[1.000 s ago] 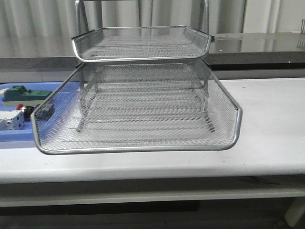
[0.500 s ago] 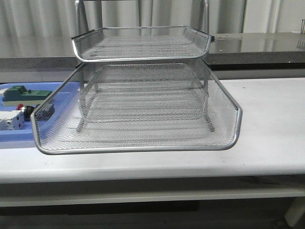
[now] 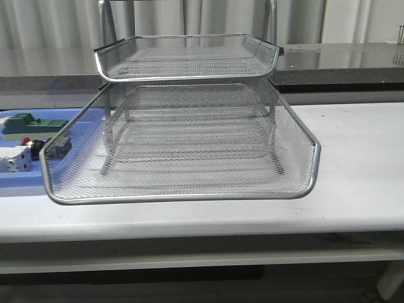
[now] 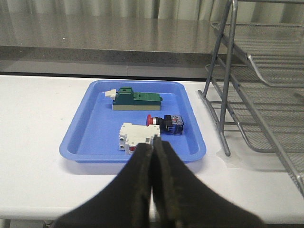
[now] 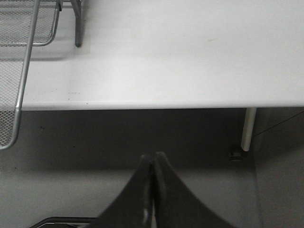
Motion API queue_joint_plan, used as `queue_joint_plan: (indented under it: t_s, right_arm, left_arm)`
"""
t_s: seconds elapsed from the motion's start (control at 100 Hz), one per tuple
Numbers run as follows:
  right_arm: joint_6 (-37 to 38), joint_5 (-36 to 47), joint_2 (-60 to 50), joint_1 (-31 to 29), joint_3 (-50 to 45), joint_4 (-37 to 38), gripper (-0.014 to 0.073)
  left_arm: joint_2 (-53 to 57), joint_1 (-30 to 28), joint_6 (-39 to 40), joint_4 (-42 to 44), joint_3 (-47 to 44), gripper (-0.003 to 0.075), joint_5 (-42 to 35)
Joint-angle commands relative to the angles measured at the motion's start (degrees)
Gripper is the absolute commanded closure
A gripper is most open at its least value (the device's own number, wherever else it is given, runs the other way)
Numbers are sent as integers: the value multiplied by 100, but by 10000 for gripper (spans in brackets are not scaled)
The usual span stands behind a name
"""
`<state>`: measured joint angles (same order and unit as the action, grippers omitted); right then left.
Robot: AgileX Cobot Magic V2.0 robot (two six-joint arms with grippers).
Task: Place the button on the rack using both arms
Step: 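Release the tray and withdraw the right gripper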
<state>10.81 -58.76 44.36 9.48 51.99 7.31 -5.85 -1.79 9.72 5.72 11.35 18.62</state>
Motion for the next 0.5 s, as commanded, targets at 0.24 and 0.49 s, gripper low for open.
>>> queue_joint_plan:
  t_s: [0.24, 0.49]
  right_arm:
    - [-8, 265, -35, -25, 184, 103, 664]
    - [-8, 265, -35, -25, 184, 103, 664]
  left_arm:
    - [-2955, -16, 46, -446, 2845, 741, 1066]
    - [-4960, -16, -1005, -459, 4613, 741, 2387]
